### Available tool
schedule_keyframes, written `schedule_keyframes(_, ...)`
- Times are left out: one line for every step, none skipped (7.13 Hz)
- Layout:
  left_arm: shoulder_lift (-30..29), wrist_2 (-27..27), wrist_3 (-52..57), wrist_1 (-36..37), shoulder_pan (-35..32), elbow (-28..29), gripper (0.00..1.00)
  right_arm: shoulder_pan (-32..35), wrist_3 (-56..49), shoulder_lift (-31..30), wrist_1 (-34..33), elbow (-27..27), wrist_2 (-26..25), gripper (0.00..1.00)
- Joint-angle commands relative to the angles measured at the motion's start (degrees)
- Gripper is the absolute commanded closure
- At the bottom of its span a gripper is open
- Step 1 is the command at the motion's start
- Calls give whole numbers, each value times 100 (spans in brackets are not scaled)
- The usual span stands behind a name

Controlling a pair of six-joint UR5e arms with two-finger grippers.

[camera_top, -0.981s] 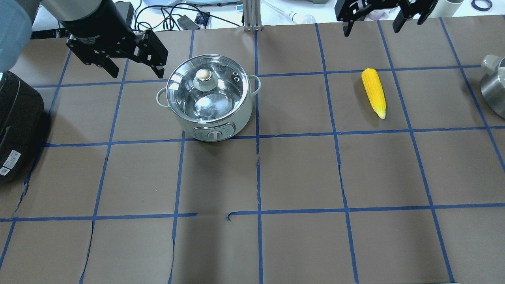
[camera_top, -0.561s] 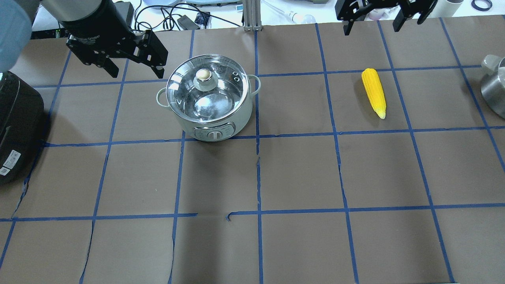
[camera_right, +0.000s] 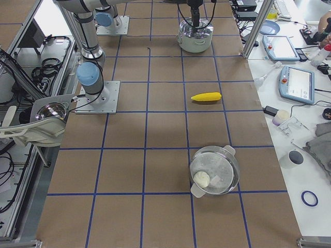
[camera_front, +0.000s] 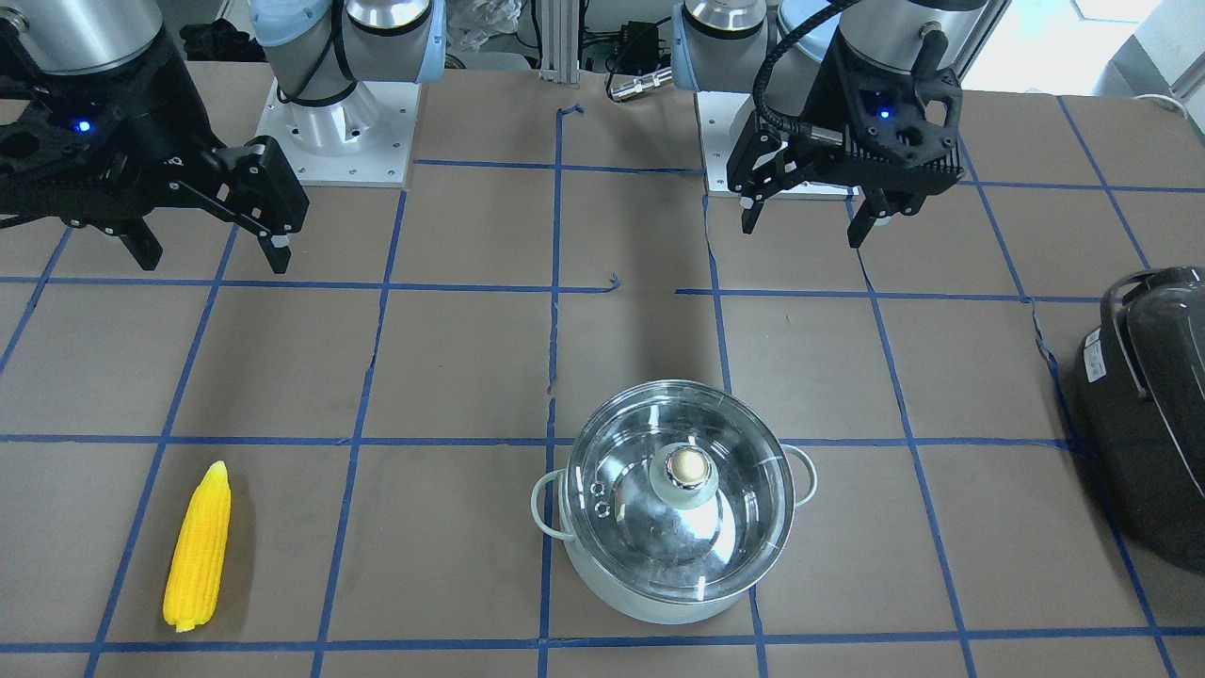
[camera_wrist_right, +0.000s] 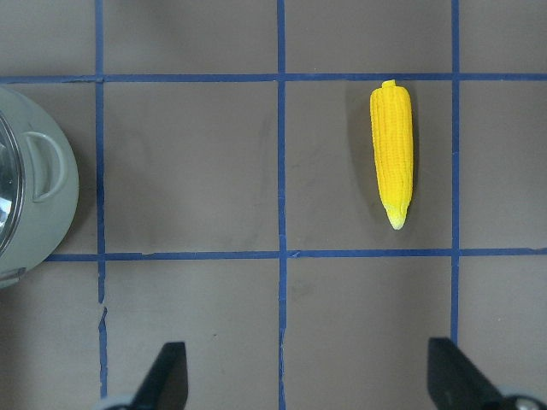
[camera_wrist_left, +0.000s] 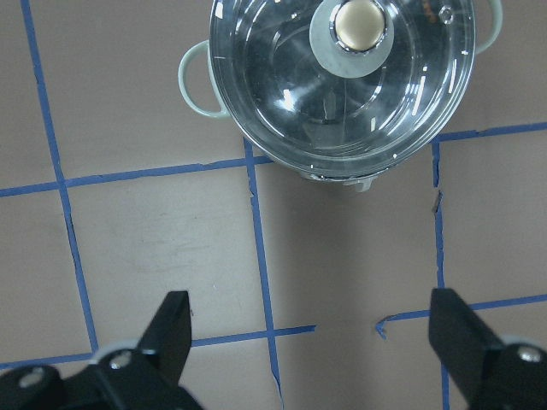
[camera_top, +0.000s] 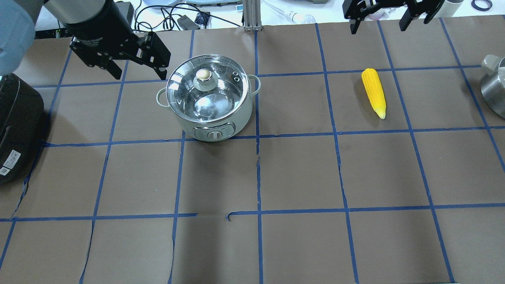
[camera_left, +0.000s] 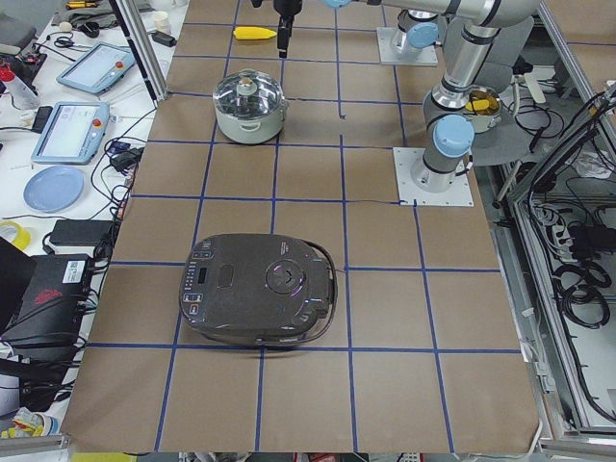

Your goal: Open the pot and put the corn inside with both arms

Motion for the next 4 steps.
schedule_keyframes(-13, -11, -18, 24, -8, -3, 0, -15, 5, 35, -131, 24, -14, 0)
schedule_keyframes(-13, -11, -9, 33, 35, 6, 0, -15, 22, 35, -183, 24, -31, 0)
schedule_keyframes(-22, -29, -35, 33, -17, -3, 0, -15, 57, 26, -157, 32, 3, 0)
schedule_keyframes(-22, -55, -35, 68, -17, -3, 0, -6, 14, 9, -157, 24, 73, 0)
